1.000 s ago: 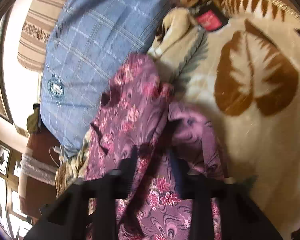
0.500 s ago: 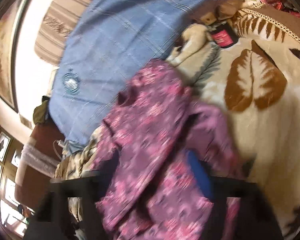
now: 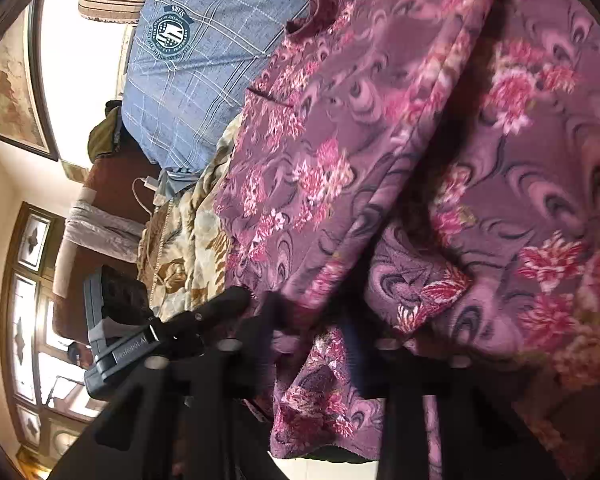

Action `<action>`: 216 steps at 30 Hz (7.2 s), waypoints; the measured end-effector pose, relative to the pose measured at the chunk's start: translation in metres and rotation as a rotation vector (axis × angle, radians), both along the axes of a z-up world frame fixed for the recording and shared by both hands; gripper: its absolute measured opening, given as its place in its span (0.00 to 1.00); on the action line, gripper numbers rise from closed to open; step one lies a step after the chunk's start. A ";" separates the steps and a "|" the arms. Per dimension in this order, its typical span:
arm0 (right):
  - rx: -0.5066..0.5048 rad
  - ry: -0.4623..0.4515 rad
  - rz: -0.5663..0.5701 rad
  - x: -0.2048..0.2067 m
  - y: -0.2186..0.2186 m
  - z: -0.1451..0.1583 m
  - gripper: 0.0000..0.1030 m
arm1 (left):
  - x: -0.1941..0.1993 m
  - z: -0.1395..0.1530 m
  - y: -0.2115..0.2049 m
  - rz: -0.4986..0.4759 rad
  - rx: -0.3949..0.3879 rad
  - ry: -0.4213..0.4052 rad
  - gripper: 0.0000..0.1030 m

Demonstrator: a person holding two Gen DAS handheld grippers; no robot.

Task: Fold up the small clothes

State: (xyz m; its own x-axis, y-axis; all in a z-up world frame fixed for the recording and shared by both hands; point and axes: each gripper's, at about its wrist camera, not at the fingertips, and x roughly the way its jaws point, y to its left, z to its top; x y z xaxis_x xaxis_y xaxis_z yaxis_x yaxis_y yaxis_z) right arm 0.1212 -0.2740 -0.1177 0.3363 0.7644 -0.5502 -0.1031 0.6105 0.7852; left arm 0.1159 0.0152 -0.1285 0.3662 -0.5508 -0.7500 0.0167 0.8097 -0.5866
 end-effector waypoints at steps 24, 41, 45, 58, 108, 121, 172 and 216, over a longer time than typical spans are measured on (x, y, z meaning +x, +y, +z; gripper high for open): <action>-0.248 -0.162 -0.176 -0.084 -0.083 0.082 0.64 | -0.080 0.027 0.063 0.133 0.377 -0.078 0.46; -0.653 0.082 -0.288 -0.082 -0.124 0.017 0.28 | -0.103 -0.012 0.022 0.080 0.376 -0.014 0.04; -0.644 -0.007 -0.255 -0.097 -0.119 0.045 0.04 | -0.114 0.013 0.043 0.101 0.285 -0.062 0.03; -0.470 -0.104 -0.235 -0.099 -0.151 0.083 0.24 | -0.103 0.017 0.071 0.063 0.360 0.017 0.07; -0.707 -0.197 0.202 0.381 -0.023 0.052 0.06 | 0.373 0.021 0.026 -0.244 0.348 -0.119 0.22; -0.474 -0.385 0.147 0.245 -0.068 0.152 0.06 | 0.232 0.132 0.082 -0.181 0.191 -0.354 0.04; -0.449 -0.093 -0.181 -0.111 -0.119 0.082 0.63 | -0.091 0.062 0.070 -0.196 0.182 -0.216 0.46; -0.334 -0.108 -0.358 0.069 -0.174 0.076 0.39 | 0.018 0.085 -0.037 -0.192 0.186 -0.180 0.53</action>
